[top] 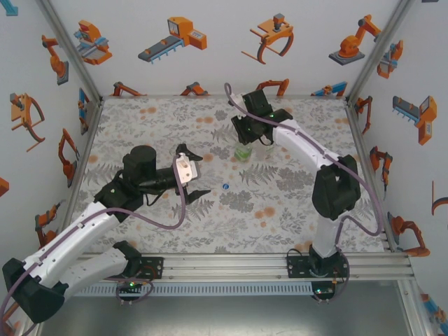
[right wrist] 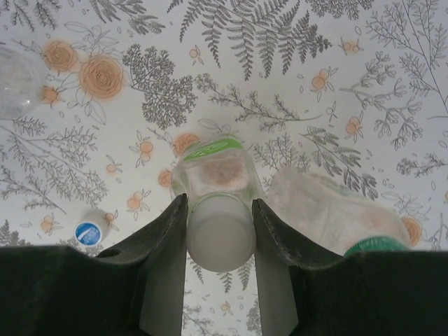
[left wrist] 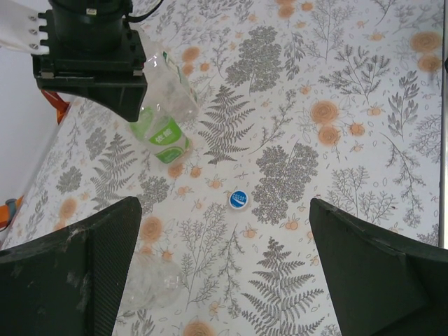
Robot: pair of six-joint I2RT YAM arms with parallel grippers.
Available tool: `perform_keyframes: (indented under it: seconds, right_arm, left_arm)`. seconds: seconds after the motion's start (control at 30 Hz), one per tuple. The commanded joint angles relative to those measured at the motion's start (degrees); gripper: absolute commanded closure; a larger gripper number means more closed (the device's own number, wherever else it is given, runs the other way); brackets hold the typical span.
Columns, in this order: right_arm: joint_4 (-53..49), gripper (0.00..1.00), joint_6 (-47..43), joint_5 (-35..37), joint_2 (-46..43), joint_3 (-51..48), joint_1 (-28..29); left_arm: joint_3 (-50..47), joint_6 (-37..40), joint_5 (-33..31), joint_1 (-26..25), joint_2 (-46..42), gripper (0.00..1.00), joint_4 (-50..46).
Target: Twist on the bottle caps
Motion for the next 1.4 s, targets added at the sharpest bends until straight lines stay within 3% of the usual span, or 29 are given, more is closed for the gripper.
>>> perform_keyframes:
  seconds: [0.0, 0.2, 0.43, 0.57, 0.87, 1.07, 1.27, 1.37]
  right_arm:
    - [-3.4, 0.99, -1.4, -1.0, 1.6, 4.9, 0.2]
    - [-10.5, 0.89, -1.7, -1.7, 5.5, 10.1, 0.1]
    - [-11.2, 0.63, -1.4, -2.3, 6.8, 12.6, 0.1]
    - [-11.5, 0.56, -1.5, -1.4, 6.4, 14.1, 0.1]
    - [-12.3, 0.51, -1.8, -0.3, 3.4, 15.5, 0.4]
    - [-9.4, 0.51, -2.2, -1.7, -0.1, 13.7, 2.2]
    - [3.0, 0.50, -1.0, -8.9, -3.9, 6.2, 4.3]
    - [12.3, 0.41, 2.0, -13.0, -5.3, 0.7, 5.0]
  left_arm:
    - [-0.2, -1.0, 0.6, -0.1, 0.0, 0.03, 0.9]
    - [0.0, -0.9, 0.4, -0.1, 0.2, 0.03, 0.6]
    - [0.1, -1.0, 0.4, -0.1, 0.5, 0.03, 0.6]
    - [0.0, -1.1, 0.2, -0.1, 0.4, 0.03, 0.6]
    - [-0.1, -1.2, -1.9, -0.1, 0.3, 0.03, 0.9]
    - [-1.0, -1.3, -6.6, 0.5, -1.5, 0.03, 2.3]
    - [-3.2, -0.6, -16.0, 1.5, -5.5, 0.03, 5.4]
    - [-4.6, -0.4, -20.5, 2.2, -7.7, 0.03, 7.4]
